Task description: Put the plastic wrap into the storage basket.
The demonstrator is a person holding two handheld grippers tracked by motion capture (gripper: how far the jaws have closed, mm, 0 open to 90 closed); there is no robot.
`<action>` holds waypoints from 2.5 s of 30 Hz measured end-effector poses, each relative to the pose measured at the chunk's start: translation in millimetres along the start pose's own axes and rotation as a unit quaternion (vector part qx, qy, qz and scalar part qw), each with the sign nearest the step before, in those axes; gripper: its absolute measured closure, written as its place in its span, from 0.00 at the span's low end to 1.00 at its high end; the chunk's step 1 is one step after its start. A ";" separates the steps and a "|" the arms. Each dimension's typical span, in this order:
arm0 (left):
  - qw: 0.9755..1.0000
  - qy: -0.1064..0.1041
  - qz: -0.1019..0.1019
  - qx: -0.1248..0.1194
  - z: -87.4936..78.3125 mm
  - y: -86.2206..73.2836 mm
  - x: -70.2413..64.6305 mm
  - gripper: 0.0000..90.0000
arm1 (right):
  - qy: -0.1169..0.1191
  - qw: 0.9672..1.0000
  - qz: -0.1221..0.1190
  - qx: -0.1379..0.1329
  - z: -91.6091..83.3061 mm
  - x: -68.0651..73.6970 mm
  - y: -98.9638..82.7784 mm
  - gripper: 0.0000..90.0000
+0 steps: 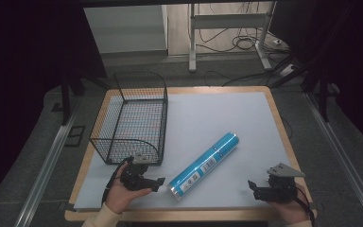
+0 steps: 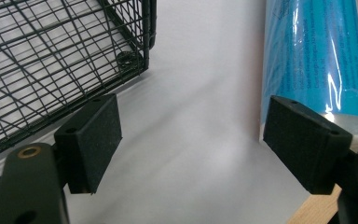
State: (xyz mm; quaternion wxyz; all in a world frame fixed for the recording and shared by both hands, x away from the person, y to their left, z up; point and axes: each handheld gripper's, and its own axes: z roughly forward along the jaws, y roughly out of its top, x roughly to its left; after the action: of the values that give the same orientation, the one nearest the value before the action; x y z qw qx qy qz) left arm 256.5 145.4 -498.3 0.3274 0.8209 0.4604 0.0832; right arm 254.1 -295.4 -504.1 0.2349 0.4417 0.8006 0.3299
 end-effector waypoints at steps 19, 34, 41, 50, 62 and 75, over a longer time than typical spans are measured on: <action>1.000 -0.003 0.005 -0.007 -16.6 1.5 -12.6 0.20 | -0.004 1.000 -0.017 -0.009 2.4 0.7 1.9 0.08; 1.000 -0.001 0.020 -0.010 -24.5 8.1 -19.9 0.20 | -0.007 1.000 -0.025 -0.014 3.1 -0.3 2.7 0.08; 0.999 -0.003 0.034 -0.010 -25.8 16.9 -28.2 0.20 | -0.010 1.000 -0.021 -0.014 3.3 -0.6 1.9 0.09; 0.999 -0.010 0.049 0.000 -23.3 30.6 -38.6 0.20 | -0.012 1.000 -0.020 -0.014 2.8 -0.8 1.7 0.09; 0.998 -0.014 0.063 0.002 -14.6 48.1 -50.5 0.19 | -0.012 1.000 -0.019 -0.013 2.8 -0.2 1.5 0.09; 0.996 -0.023 0.080 0.017 9.3 71.4 -68.1 0.19 | -0.013 1.000 -0.018 -0.015 2.5 -0.6 1.5 0.09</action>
State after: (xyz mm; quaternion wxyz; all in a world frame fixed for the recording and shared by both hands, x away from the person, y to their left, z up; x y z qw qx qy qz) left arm 272.4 60.1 -450.4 0.3163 0.8621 0.3871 0.0825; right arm 256.9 -294.5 -504.6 0.2580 0.4277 0.8003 0.3319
